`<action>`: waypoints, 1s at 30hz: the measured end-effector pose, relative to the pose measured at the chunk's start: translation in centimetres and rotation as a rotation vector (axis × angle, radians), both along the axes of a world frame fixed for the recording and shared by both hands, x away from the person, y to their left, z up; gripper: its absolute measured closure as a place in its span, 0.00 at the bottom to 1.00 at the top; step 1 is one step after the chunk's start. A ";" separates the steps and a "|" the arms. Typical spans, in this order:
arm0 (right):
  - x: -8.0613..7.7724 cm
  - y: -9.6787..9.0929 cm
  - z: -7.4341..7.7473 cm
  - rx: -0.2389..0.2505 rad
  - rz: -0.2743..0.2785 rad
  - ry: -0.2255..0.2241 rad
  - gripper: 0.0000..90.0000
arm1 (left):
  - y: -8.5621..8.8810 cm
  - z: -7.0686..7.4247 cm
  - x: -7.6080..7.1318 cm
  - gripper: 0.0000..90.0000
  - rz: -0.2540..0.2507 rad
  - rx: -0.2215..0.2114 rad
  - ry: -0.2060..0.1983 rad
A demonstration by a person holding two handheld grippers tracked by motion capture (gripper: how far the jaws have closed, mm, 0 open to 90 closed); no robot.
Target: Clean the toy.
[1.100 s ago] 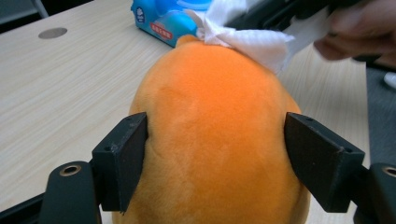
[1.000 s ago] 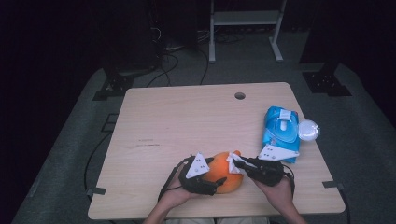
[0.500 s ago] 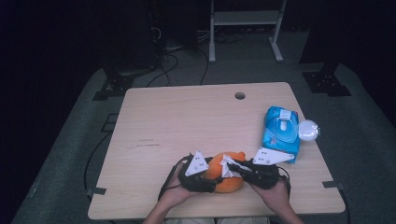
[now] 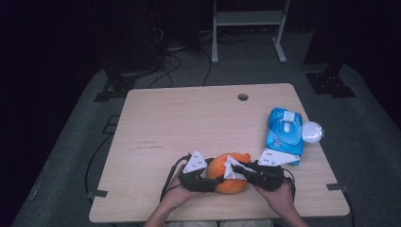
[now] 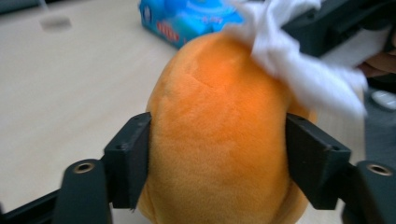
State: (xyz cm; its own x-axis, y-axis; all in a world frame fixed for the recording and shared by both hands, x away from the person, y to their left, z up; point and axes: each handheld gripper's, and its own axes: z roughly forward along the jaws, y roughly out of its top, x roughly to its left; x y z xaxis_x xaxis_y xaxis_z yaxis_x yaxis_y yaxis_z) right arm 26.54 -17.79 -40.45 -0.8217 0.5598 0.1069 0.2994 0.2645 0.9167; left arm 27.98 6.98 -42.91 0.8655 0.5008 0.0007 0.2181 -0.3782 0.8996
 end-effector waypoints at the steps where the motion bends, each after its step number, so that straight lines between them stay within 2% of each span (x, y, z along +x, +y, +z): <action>1: -0.2 0.4 0.2 -0.005 0.009 -0.015 0.89 | -0.2 0.2 -0.3 0.34 -0.002 0.027 -0.039; 2: -0.2 0.6 0.3 -0.018 0.004 -0.027 0.90 | -0.4 0.3 -0.5 0.34 -0.007 0.045 -0.054; 3: -0.1 0.6 0.2 -0.026 -0.004 -0.028 0.90 | -0.3 0.3 -0.6 0.33 -0.014 0.042 -0.049; 5: 0.4 -0.3 -0.3 -0.011 -0.018 0.002 0.90 | -0.1 0.2 -0.5 0.30 -0.025 0.022 -0.027; 8: 0.7 -1.3 -0.8 -0.007 -0.044 0.022 0.89 | 0.4 0.1 0.3 0.19 -0.007 -0.036 0.047; 10: 0.6 -1.5 -0.9 -0.007 -0.054 0.019 0.90 | 0.5 -0.4 0.9 0.14 0.032 -0.036 0.106; 11: 0.5 -1.3 -0.9 -0.009 -0.053 0.019 0.89 | 0.4 -0.7 1.0 0.14 0.031 -0.036 0.125; 14: 0.1 -0.3 -0.5 -0.019 -0.033 0.001 0.89 | 0.0 -0.7 0.2 0.26 0.012 -0.005 0.055; 16: -0.2 0.3 0.0 -0.032 -0.016 -0.030 0.89 | -0.7 -0.2 -0.6 0.30 -0.021 0.030 -0.005; 17: -0.1 0.4 0.3 -0.042 -0.020 -0.053 0.89 | -0.7 0.0 -0.8 0.30 -0.033 0.038 -0.016; 19: 0.1 -0.2 0.6 -0.038 -0.037 -0.042 0.89 | -0.6 0.1 -0.8 0.29 -0.057 0.027 -0.014; 20: 0.3 -0.7 0.5 -0.032 -0.051 -0.031 0.89 | -0.5 0.1 -0.7 0.27 -0.057 0.011 -0.001; 22: 0.5 -1.8 0.1 -0.031 -0.079 -0.012 0.89 | -0.2 -0.2 0.0 0.19 -0.044 -0.036 0.055; 25: 0.4 -2.0 -0.1 -0.028 -0.080 -0.004 0.89 | -0.4 -0.7 0.3 0.17 -0.028 -0.043 0.091; 27: -0.3 -0.8 0.2 -0.057 -0.060 -0.035 0.89 | -0.7 -0.9 0.0 0.22 0.001 -0.022 0.063; 29: -1.0 0.7 0.3 -0.077 -0.008 -0.057 0.89 | -0.9 -0.6 -0.5 0.29 0.003 0.005 0.017; 30: -1.2 1.3 0.4 -0.103 0.005 -0.074 0.89 | -1.0 -0.5 -0.7 0.31 0.002 0.019 0.001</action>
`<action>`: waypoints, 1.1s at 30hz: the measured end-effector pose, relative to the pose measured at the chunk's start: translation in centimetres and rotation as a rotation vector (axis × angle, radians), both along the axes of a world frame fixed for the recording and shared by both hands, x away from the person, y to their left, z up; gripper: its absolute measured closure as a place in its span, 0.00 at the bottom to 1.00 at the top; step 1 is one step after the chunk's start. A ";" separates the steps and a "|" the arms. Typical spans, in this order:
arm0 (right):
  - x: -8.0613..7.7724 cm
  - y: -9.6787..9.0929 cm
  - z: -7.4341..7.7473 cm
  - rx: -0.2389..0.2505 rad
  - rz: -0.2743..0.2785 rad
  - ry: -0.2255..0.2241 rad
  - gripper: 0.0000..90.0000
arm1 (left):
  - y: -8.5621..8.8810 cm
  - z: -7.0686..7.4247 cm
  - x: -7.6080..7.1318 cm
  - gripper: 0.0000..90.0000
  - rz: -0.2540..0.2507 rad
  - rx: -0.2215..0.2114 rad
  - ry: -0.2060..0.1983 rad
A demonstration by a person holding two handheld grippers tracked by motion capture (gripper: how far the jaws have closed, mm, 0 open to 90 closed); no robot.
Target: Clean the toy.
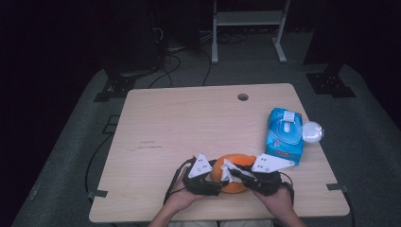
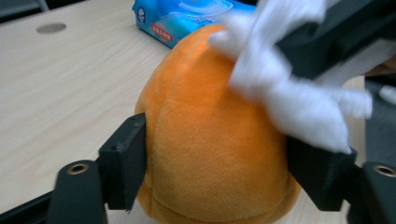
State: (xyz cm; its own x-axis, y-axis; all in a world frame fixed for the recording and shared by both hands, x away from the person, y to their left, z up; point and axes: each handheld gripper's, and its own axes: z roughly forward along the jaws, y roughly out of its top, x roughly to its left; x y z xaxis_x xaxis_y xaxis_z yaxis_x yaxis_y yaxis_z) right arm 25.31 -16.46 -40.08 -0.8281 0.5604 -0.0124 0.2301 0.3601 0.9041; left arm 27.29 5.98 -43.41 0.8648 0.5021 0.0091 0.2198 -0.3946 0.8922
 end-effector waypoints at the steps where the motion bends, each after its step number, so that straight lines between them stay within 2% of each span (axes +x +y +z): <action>1: -0.2 0.3 0.1 -0.023 -0.005 -0.019 0.89 | 0.1 0.1 -0.1 0.32 -0.004 -0.005 -0.002; 3: 0.2 -0.2 0.3 -0.014 -0.027 -0.018 0.89 | 0.4 0.3 -0.2 0.32 -0.018 -0.011 -0.006; 6: 0.8 -1.8 0.3 0.019 -0.066 0.014 0.89 | 0.2 0.5 -0.4 0.33 -0.018 -0.014 -0.016; 8: 0.7 -2.0 0.4 0.028 -0.075 0.018 0.89 | -0.3 0.7 -0.6 0.34 -0.013 -0.002 -0.047; 10: 0.3 -1.2 0.6 0.028 -0.048 0.010 0.89 | -0.7 0.8 -0.9 0.34 -0.011 0.028 -0.090; 12: 0.0 -0.3 0.8 0.023 -0.023 0.001 0.89 | -1.1 1.0 -1.4 0.34 -0.006 0.065 -0.150; 15: 0.3 -0.7 1.2 0.024 -0.045 -0.011 0.89 | -1.2 1.0 -1.7 0.34 0.001 0.084 -0.186; 18: 0.8 -2.0 0.6 0.046 -0.067 0.023 0.89 | -1.0 0.9 -1.5 0.29 -0.021 0.057 -0.154; 19: 0.8 -2.1 0.5 0.048 -0.066 0.032 0.89 | -0.9 0.8 -1.2 0.24 -0.028 0.033 -0.118; 21: 0.6 -2.0 0.4 0.033 -0.054 0.026 0.89 | -0.4 0.6 -0.4 0.20 -0.011 -0.035 -0.017; 22: 0.5 -1.7 0.4 0.034 -0.048 0.035 0.89 | -0.2 0.6 -0.2 0.20 -0.001 -0.039 0.001; 24: 0.4 -1.0 0.4 0.033 -0.026 0.026 0.89 | -0.4 0.5 -0.5 0.27 0.011 -0.024 -0.025; 27: 0.1 0.1 0.7 0.008 -0.005 0.002 0.89 | -1.0 0.7 -1.3 0.32 -0.025 0.021 -0.087; 28: 0.1 0.1 0.8 0.009 -0.011 0.000 0.89 | -1.0 0.8 -1.4 0.32 -0.032 0.016 -0.086; 31: 0.5 -0.8 0.7 0.020 -0.038 0.010 0.89 | -0.3 0.9 -0.8 0.27 -0.043 -0.020 -0.054; 32: 0.7 -1.3 0.5 0.023 -0.049 0.014 0.89 | 0.0 0.9 -0.5 0.24 -0.025 -0.042 -0.028; 33: 0.7 -1.7 0.4 0.030 -0.054 0.025 0.89 | 0.2 1.0 -0.1 0.18 0.009 -0.044 0.012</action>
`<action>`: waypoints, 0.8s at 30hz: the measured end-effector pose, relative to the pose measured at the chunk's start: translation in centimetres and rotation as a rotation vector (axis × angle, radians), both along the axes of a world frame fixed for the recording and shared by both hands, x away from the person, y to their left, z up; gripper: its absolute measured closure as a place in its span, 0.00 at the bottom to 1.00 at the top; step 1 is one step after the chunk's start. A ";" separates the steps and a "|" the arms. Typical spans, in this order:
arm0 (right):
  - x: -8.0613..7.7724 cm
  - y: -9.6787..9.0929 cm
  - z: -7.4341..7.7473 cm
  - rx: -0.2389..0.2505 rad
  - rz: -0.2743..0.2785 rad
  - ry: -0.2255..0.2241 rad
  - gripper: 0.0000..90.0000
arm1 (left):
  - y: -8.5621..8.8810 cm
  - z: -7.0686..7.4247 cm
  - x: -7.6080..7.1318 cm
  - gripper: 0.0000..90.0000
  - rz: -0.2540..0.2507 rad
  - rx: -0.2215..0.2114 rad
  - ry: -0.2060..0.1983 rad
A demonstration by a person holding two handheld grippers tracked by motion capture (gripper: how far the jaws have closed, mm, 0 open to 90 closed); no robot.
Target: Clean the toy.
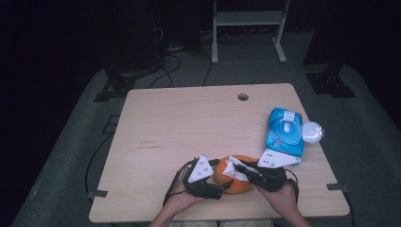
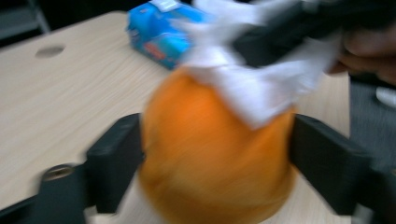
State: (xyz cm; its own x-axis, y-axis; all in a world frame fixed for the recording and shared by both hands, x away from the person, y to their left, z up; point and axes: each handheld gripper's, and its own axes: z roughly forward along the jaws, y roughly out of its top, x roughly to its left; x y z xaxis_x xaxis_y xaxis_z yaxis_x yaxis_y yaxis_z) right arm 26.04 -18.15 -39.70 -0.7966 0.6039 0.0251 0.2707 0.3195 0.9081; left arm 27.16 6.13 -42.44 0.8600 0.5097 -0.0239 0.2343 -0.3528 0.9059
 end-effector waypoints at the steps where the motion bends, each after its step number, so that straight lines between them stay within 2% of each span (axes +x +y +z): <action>1: 0.0 -0.3 -0.1 0.010 -0.004 0.005 0.89 | 0.1 -0.1 0.4 0.11 0.013 0.005 0.046; 2: 0.1 -0.5 -0.1 0.014 -0.004 0.010 0.89 | 0.2 -0.3 0.6 0.10 0.013 0.002 0.079; 3: 0.1 -0.5 0.0 0.017 -0.004 0.012 0.89 | 0.1 -0.6 0.6 0.10 -0.002 -0.003 0.089; 4: 0.0 -0.4 0.0 0.017 -0.002 0.017 0.89 | -0.1 -0.7 0.4 0.19 -0.019 0.004 0.085; 6: -0.2 0.1 0.0 0.012 0.008 0.018 0.89 | -0.4 -0.7 -0.1 0.27 -0.022 0.024 0.032; 7: -0.4 0.5 0.1 0.007 0.020 0.005 0.89 | -0.7 -0.6 -0.4 0.30 -0.028 0.038 -0.002; 9: -0.8 1.3 0.3 -0.003 0.053 -0.004 0.89 | -1.0 -0.5 -0.8 0.35 -0.042 0.065 -0.046; 10: -0.9 1.6 0.4 -0.023 0.056 -0.018 0.89 | -1.0 -0.3 -0.9 0.36 -0.044 0.077 -0.052; 11: -0.8 1.6 0.5 -0.027 0.052 -0.024 0.89 | -0.9 -0.2 -0.9 0.36 -0.047 0.076 -0.051; 14: -0.1 0.1 0.5 -0.001 0.009 -0.007 0.89 | -0.6 -0.2 -0.7 0.35 -0.055 0.061 -0.039; 16: 0.1 -0.9 0.4 0.006 -0.013 0.008 0.89 | -0.6 -0.2 -0.5 0.28 -0.068 0.024 -0.011; 18: -0.1 -1.3 0.4 0.016 -0.019 0.013 0.89 | -0.9 -0.3 -0.2 0.22 -0.068 0.017 0.031; 20: -0.7 -0.6 0.4 0.012 0.009 0.010 0.89 | -1.1 -0.6 -0.4 0.27 -0.067 0.028 0.016; 21: -0.8 -0.2 0.4 0.002 0.024 0.006 0.89 | -1.0 -0.6 -0.6 0.31 -0.066 0.053 -0.008; 22: -1.1 0.3 0.5 -0.024 0.038 -0.010 0.89 | -0.9 -0.5 -0.7 0.35 -0.064 0.064 -0.016; 24: -1.0 0.4 0.6 -0.043 0.027 -0.020 0.89 | -0.6 -0.5 -0.6 0.37 -0.066 0.064 -0.009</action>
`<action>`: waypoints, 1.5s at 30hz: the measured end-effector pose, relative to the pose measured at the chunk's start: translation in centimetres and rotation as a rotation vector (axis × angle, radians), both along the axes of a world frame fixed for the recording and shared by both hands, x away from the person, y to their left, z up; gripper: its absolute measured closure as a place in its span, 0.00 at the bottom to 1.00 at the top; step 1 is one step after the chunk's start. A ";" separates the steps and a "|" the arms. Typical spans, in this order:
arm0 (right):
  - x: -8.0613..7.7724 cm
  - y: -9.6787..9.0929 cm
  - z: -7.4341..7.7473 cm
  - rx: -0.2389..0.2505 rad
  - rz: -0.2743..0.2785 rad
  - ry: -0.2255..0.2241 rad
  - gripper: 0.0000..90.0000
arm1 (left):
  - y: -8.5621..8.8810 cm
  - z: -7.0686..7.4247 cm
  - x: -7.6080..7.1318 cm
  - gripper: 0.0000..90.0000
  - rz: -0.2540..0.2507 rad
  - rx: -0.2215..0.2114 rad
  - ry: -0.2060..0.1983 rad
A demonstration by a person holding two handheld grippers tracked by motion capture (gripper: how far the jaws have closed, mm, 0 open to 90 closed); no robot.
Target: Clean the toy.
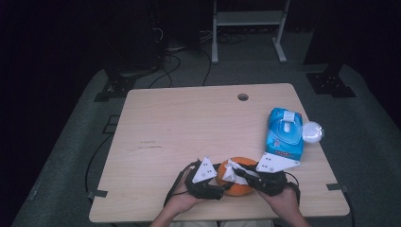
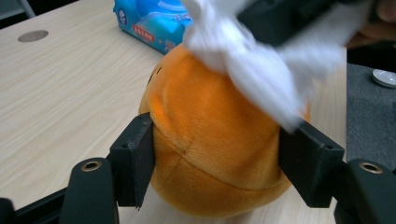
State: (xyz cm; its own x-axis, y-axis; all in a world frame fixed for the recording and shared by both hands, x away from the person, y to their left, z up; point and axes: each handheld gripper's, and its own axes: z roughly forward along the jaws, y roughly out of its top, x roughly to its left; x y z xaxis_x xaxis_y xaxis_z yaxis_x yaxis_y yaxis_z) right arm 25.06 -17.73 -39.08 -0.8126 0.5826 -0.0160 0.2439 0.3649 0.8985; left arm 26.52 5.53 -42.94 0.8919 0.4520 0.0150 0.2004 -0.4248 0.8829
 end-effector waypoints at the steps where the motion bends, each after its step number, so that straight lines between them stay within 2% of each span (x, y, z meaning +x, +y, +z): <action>1: 0.3 -0.4 0.0 0.008 -0.016 0.007 0.89 | 0.2 0.0 0.1 0.37 -0.004 -0.002 0.002; 3: 0.9 -1.7 -0.1 0.020 -0.057 0.016 0.89 | 0.3 0.0 0.3 0.33 -0.012 -0.022 0.011; 4: 1.0 -2.1 -0.2 0.036 -0.066 0.038 0.89 | 0.2 0.1 0.3 0.28 -0.012 -0.035 0.006; 6: 0.9 -2.0 -0.3 0.048 -0.063 0.042 0.89 | -0.3 0.2 0.5 0.17 -0.001 -0.058 0.000; 7: 0.8 -1.6 -0.3 0.055 -0.043 0.053 0.89 | -0.6 0.2 0.5 0.15 0.001 -0.052 0.006; 8: 0.7 -1.1 -0.4 0.056 -0.027 0.059 0.89 | -0.8 0.1 0.4 0.15 -0.001 -0.031 0.006; 9: 0.5 -0.5 -0.4 0.039 -0.008 0.048 0.89 | -0.8 -0.1 0.1 0.22 -0.001 -0.001 -0.020; 10: 0.4 0.0 -0.4 0.010 0.000 0.039 0.89 | -0.6 -0.1 0.0 0.27 -0.004 0.008 -0.029; 12: 0.7 -0.3 -0.3 0.007 -0.003 0.039 0.89 | -0.1 -0.1 0.1 0.33 -0.012 0.013 -0.029; 13: 1.0 -1.0 -0.3 0.022 -0.025 0.048 0.89 | 0.0 -0.1 0.1 0.33 -0.009 0.013 -0.026; 15: 1.3 -2.4 -0.4 0.047 -0.074 0.074 0.89 | 0.1 -0.1 0.2 0.32 -0.008 -0.005 -0.010; 17: 1.4 -3.0 -0.4 0.063 -0.091 0.095 0.89 | -0.3 0.0 0.3 0.22 -0.014 -0.036 0.000; 18: 1.3 -2.9 -0.5 0.068 -0.084 0.093 0.89 | -0.6 0.1 0.3 0.18 -0.014 -0.041 0.002; 20: 1.0 -2.0 -0.5 0.066 -0.055 0.093 0.89 | -0.9 0.0 0.1 0.17 -0.014 -0.015 -0.013; 22: 1.0 -1.6 -0.5 0.053 -0.042 0.083 0.89 | -0.4 0.1 0.0 0.29 -0.009 0.016 -0.033; 24: 1.4 -2.2 -0.5 0.060 -0.053 0.088 0.89 | 0.2 0.1 0.2 0.34 -0.004 0.024 -0.029; 25: 1.8 -2.7 -0.7 0.059 -0.081 0.098 0.89 | 0.3 0.1 0.3 0.34 -0.003 0.023 -0.026; 27: 2.1 -3.2 -1.0 0.060 -0.100 0.110 0.89 | 0.5 0.1 0.4 0.31 -0.006 -0.005 -0.001; 29: 2.0 -3.1 -1.1 0.074 -0.102 0.120 0.89 | 0.0 0.2 0.4 0.21 -0.017 -0.035 0.013; 31: 1.5 -2.2 -0.9 0.075 -0.075 0.109 0.89 | -0.1 0.3 0.4 0.20 -0.020 -0.030 0.009; 32: 1.4 -1.9 -0.8 0.077 -0.063 0.105 0.89 | -0.1 0.3 0.4 0.21 -0.019 -0.029 0.011; 35: 1.5 -1.6 -0.7 0.075 -0.046 0.103 0.89 | 0.5 0.2 0.4 0.33 -0.017 -0.012 -0.003; 37: 2.0 -2.3 -0.9 0.081 -0.070 0.117 0.89 | 0.8 0.2 0.5 0.36 -0.017 -0.001 -0.004; 39: 2.5 -3.3 -1.2 0.085 -0.104 0.126 0.89 | 1.1 0.2 0.8 0.35 -0.011 -0.019 0.012; 41: 2.6 -3.7 -1.4 0.102 -0.114 0.145 0.89 | 1.0 0.3 1.0 0.26 -0.010 -0.054 0.031; 43: 2.3 -3.3 -1.3 0.102 -0.100 0.137 0.89 | 0.6 0.5 0.8 0.17 -0.016 -0.081 0.020; 45: 2.1 -2.7 -1.2 0.127 -0.069 0.146 0.89 | 0.2 0.7 0.7 0.16 -0.023 -0.084 0.012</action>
